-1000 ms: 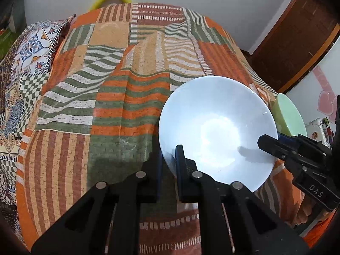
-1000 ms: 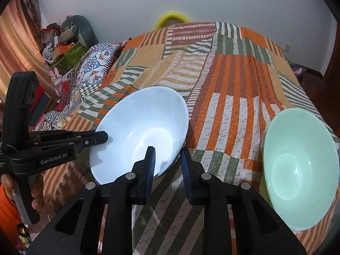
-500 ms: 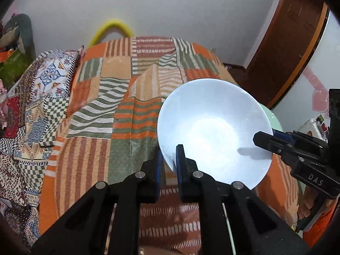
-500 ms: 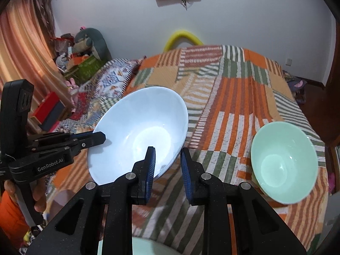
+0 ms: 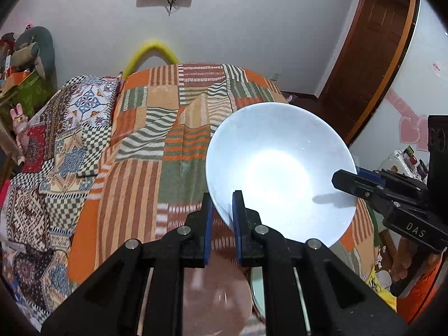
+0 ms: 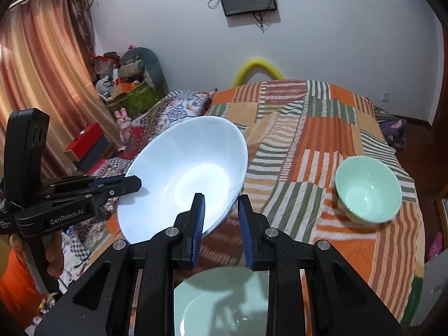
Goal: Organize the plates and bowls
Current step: 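Lift the white dotted bowl with both grippers and carry it to the pink bowl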
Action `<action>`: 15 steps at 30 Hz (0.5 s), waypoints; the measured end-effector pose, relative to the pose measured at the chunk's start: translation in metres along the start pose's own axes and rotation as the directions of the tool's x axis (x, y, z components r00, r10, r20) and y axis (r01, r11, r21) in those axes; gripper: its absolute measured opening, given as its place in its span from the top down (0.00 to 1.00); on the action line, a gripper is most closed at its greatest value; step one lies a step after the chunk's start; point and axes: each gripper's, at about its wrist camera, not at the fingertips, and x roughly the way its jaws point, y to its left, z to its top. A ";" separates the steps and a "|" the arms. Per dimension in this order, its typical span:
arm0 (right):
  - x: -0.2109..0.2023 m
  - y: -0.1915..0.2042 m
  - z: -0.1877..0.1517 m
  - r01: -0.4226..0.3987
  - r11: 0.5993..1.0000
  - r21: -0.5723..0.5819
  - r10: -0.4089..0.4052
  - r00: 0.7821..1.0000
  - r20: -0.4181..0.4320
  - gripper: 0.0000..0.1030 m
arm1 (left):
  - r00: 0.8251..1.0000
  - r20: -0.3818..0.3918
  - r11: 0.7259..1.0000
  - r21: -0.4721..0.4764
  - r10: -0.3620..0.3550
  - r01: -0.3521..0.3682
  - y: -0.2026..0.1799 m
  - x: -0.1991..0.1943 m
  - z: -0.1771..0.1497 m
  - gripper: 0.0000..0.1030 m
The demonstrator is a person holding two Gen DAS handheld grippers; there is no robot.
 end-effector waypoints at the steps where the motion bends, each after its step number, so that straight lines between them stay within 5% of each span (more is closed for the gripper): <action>1: -0.003 0.005 -0.003 -0.005 1.000 -0.005 0.005 1.000 0.000 0.79 | 1.000 0.001 1.000 -0.004 0.003 -0.003 0.001 -0.008 -0.007 0.88; 15: 0.000 0.048 -0.040 -0.082 0.996 -0.045 0.080 0.996 -0.028 0.79 | 0.995 -0.036 0.994 -0.058 0.088 -0.090 0.027 -0.044 -0.067 0.88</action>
